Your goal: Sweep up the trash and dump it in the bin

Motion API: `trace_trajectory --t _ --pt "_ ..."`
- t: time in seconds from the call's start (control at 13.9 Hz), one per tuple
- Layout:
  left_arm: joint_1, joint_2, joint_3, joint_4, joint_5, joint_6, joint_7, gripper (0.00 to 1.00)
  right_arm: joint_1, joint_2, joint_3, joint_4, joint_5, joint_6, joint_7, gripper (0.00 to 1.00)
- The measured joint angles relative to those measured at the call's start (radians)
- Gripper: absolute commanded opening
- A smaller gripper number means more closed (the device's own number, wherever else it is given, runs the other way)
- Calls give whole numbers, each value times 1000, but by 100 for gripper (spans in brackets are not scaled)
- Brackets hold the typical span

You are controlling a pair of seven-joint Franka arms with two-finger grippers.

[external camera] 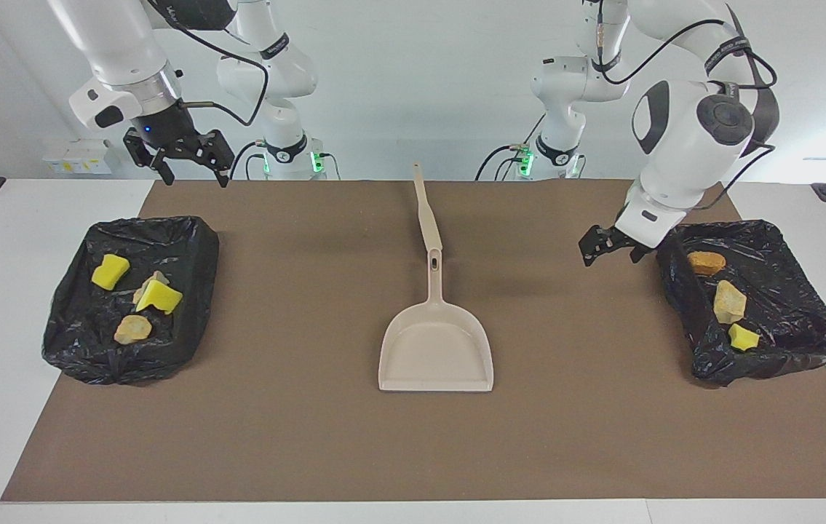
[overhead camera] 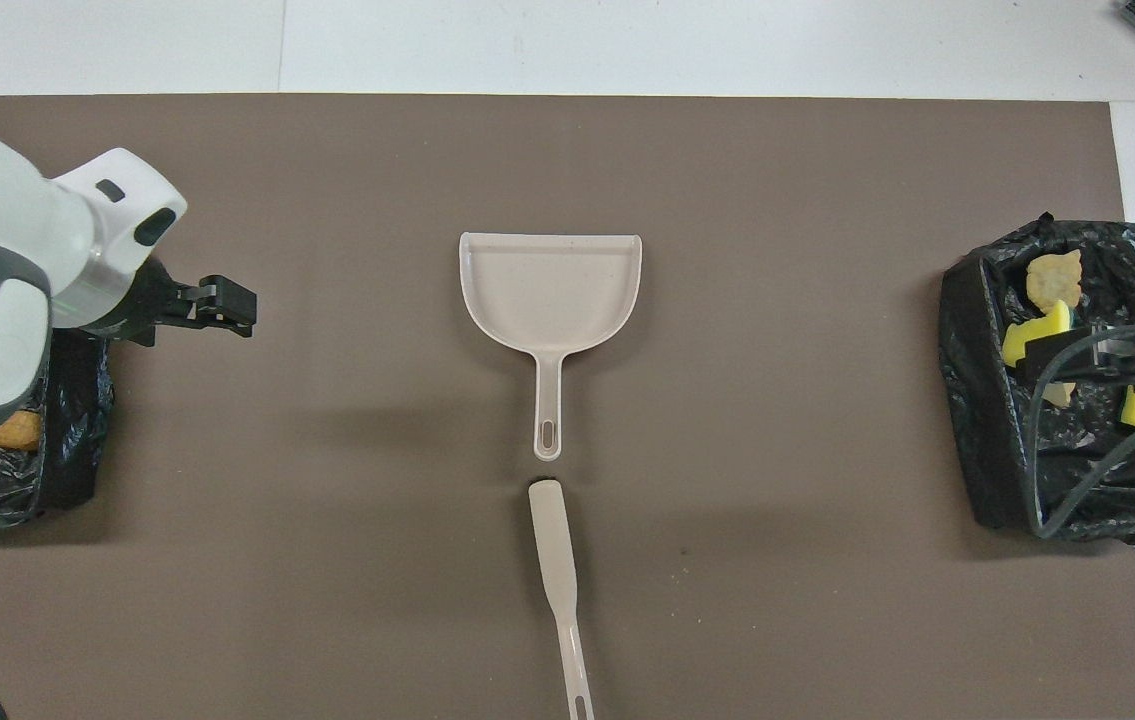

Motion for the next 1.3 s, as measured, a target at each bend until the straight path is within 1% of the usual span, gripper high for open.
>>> trace_trajectory --t 0.22,0.29,0.43,0.58,0.72,1.01,1.22,1.3 --pt "62 -57 1 7 0 -39 76 100 13 0 14 11 -23 -2 0 100" --pt "70 -72 1 12 0 -47 86 100 30 3 18 26 -39 -24 0 100" --pt "72 -89 0 25 0 -56 88 100 49 29 21 85 -42 -95 1 100" --pt "72 -99 1 61 0 -103 87 100 46 57 19 128 -31 -102 5 100" --pt "74 -118 5 106 0 -156 87 100 45 69 15 132 -28 -100 25 100" --pt "75 -167 9 140 0 -237 87 100 44 71 12 133 -28 -100 36 100" --pt "76 -179 9 200 0 -338 87 100 44 71 11 134 -28 -99 36 100" --pt "76 -181 9 214 0 -354 87 100 44 71 11 134 -28 -99 36 100"
